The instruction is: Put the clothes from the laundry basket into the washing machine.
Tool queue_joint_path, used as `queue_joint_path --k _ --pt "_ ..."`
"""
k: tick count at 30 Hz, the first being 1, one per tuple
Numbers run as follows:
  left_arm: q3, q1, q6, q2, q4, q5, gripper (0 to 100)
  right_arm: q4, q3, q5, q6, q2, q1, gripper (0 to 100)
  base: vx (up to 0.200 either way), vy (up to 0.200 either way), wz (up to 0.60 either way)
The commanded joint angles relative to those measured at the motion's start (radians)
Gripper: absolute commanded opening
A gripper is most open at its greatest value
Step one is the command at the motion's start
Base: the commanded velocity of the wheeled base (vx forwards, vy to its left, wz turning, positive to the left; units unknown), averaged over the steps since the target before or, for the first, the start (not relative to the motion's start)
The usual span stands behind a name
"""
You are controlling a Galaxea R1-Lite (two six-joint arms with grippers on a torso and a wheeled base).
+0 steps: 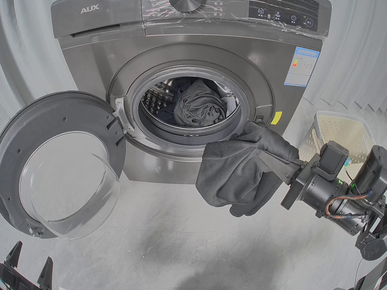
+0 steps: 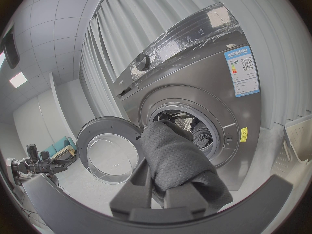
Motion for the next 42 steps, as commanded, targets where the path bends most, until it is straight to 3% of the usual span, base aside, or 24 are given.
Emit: queue_joint_path --k 1,8,20,27,33,36,38,39,42 --pt "0.018 0.002 0.011 -0.010 -0.001 -0.002 100 -0.008 0.000 0.001 0.009 0.030 0.009 0 0.000 0.000 0.00" --pt "0.018 0.002 0.011 -0.010 -0.001 -0.004 100 -0.044 -0.012 -0.001 0.007 0.073 0.023 0 0.000 0.000 0.00" --pt "0.018 0.002 0.020 -0.010 -0.001 0.010 100 -0.081 -0.140 -0.028 0.016 0.159 0.054 0 0.000 0.000 0.00" --pt "0.018 0.003 0.061 -0.012 -0.010 0.004 100 -0.083 -0.155 -0.028 0.026 0.178 0.054 0 0.000 0.000 0.00" --pt "0.018 0.003 0.066 -0.012 -0.010 -0.005 100 -0.081 -0.179 -0.030 0.024 0.188 0.055 0 0.000 0.000 0.00" --pt "0.018 0.003 0.069 -0.012 -0.015 -0.016 100 -0.084 -0.236 -0.031 0.026 0.221 0.058 0 0.000 0.000 0.00" --pt "-0.038 0.011 0.051 -0.001 -0.127 0.001 100 -0.084 -0.264 -0.059 0.026 0.233 0.064 0 0.000 0.000 0.00" --pt "-0.094 0.020 0.055 0.026 -0.205 0.013 100 -0.084 -0.279 -0.083 0.026 0.241 0.070 0 0.000 0.000 0.00" --pt "-0.146 0.034 0.066 0.129 -0.263 0.010 100 -0.083 -0.316 -0.102 0.026 0.264 0.081 0 0.000 0.000 0.00"
